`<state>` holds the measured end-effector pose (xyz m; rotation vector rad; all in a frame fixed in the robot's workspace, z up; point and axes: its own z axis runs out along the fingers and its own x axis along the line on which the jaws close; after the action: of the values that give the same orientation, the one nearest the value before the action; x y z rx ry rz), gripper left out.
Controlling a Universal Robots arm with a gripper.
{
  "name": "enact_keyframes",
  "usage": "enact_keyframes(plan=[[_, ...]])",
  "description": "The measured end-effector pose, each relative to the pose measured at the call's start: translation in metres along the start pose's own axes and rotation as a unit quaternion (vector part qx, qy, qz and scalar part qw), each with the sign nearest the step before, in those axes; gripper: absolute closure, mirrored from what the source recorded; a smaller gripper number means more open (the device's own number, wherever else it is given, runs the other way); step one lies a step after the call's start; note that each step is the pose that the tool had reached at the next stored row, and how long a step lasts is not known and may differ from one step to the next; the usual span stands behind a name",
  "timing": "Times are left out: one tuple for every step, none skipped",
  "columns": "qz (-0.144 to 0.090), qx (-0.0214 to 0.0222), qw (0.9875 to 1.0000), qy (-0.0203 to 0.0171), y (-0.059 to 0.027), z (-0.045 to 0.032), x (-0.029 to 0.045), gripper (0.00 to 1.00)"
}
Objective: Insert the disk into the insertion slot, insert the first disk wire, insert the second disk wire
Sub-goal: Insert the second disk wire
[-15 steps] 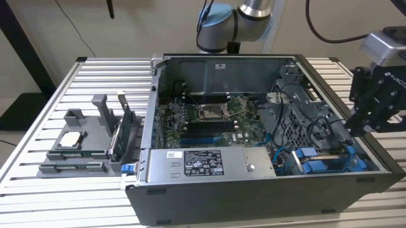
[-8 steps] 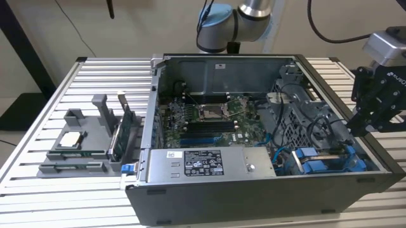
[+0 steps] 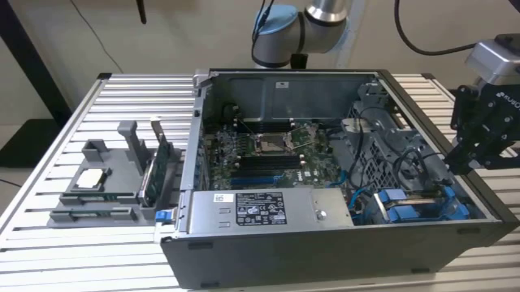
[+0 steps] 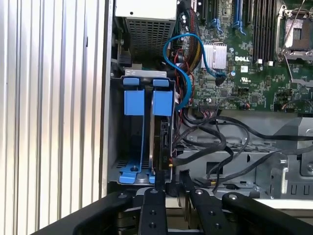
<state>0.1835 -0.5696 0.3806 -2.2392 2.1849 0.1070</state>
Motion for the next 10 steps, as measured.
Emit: enact_keyframes(plan=[[0.000, 0.0000, 1.0000, 0.0000, -0.0005, 0.0000, -0.0001, 0.73], [0.000, 0.0000, 1.0000, 0.0000, -0.0010, 0.0001, -0.0002, 0.73], [0.000, 0.0000, 1.0000, -0.0001, -0.0021, 0.0003, -0.0002, 0.73], [0.000, -0.0001, 1.0000, -0.0001, -0.0032, 0.0003, -0.0003, 0.73], [0.000, -0.0002, 1.0000, -0.0001, -0.0045, 0.0003, -0.0003, 0.73], [0.000, -0.0004, 1.0000, -0.0002, -0.0057, 0.0004, -0.0003, 0.73], [0.000, -0.0005, 1.0000, -0.0002, -0.0070, 0.0004, -0.0003, 0.73], [0.000, -0.0006, 1.0000, -0.0002, -0.0082, 0.0004, -0.0003, 0.73], [0.000, -0.0007, 1.0000, -0.0003, -0.0094, 0.0005, -0.0003, 0.73], [0.000, -0.0008, 1.0000, -0.0003, -0.0106, 0.0005, -0.0002, 0.73]])
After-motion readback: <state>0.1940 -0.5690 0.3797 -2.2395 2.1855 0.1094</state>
